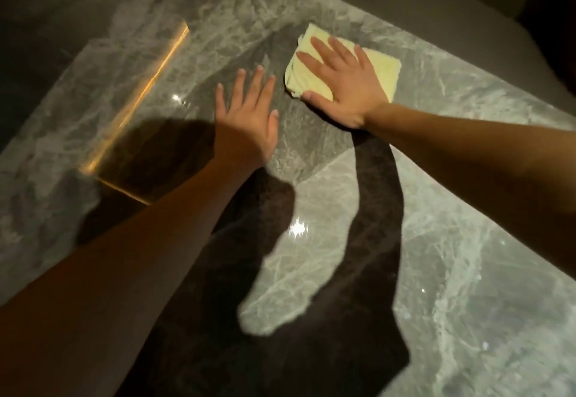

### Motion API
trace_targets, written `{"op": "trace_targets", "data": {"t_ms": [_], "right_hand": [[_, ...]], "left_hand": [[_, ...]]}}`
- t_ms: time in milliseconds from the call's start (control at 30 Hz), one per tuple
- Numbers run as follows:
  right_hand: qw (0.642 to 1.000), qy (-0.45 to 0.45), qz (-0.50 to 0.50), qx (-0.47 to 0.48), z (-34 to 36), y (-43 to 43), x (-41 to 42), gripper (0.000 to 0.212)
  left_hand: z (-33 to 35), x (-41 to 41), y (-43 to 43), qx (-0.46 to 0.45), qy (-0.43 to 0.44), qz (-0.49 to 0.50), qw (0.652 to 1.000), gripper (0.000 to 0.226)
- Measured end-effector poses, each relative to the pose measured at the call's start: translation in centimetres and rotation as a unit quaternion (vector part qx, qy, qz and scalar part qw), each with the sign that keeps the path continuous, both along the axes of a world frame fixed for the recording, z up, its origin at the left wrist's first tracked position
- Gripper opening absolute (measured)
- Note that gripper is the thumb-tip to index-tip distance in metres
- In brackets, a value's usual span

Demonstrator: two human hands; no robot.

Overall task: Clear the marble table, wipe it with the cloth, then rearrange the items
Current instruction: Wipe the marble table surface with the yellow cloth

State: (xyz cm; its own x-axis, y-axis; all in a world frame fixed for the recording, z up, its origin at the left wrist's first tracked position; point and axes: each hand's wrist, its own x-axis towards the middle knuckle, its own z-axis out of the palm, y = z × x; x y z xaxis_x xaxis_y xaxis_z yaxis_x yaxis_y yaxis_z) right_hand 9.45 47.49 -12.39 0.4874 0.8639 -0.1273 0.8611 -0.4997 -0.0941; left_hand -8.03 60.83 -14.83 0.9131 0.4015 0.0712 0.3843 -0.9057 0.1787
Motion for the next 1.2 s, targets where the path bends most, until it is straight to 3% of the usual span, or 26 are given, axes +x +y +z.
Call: {"op": "trace_targets", "data": {"t_ms": [267, 500, 633, 800, 900, 1067, 1200], "right_hand": [[0.996, 0.023, 0.091, -0.012, 0.2, -13.1, -11.6, 0.071], [0.988, 0.037, 0.149, -0.005, -0.3, -22.8, -27.5, 0.068], [0.989, 0.001, 0.151, 0.005, -0.9, -24.9, -33.4, 0.047], [0.987, -0.03, 0.14, 0.075, -0.8, -25.4, -33.4, 0.038], [0.985, 0.007, 0.155, 0.07, -1.0, -25.8, -32.5, 0.036], [0.986, 0.027, 0.163, 0.031, -0.9, -26.8, -28.5, 0.061], [0.981, 0.064, 0.161, 0.09, -0.9, -27.2, -20.8, 0.066]], "left_hand": [[1.2, 0.5, -0.9, -0.049, 0.061, -0.007, 0.997, 0.059], [2.2, -1.3, -8.8, -0.082, 0.081, -0.1, 0.988, 0.061], [2.0, -1.0, -11.6, -0.084, 0.084, -0.117, 0.986, 0.059], [1.7, 0.0, -13.9, -0.08, 0.08, -0.131, 0.985, 0.058], [1.5, 0.9, -15.0, -0.089, 0.056, -0.131, 0.986, 0.057], [1.2, 3.4, -16.5, -0.104, 0.05, -0.125, 0.985, 0.057], [0.8, 4.6, -17.3, -0.068, 0.037, -0.105, 0.991, 0.058]]}}
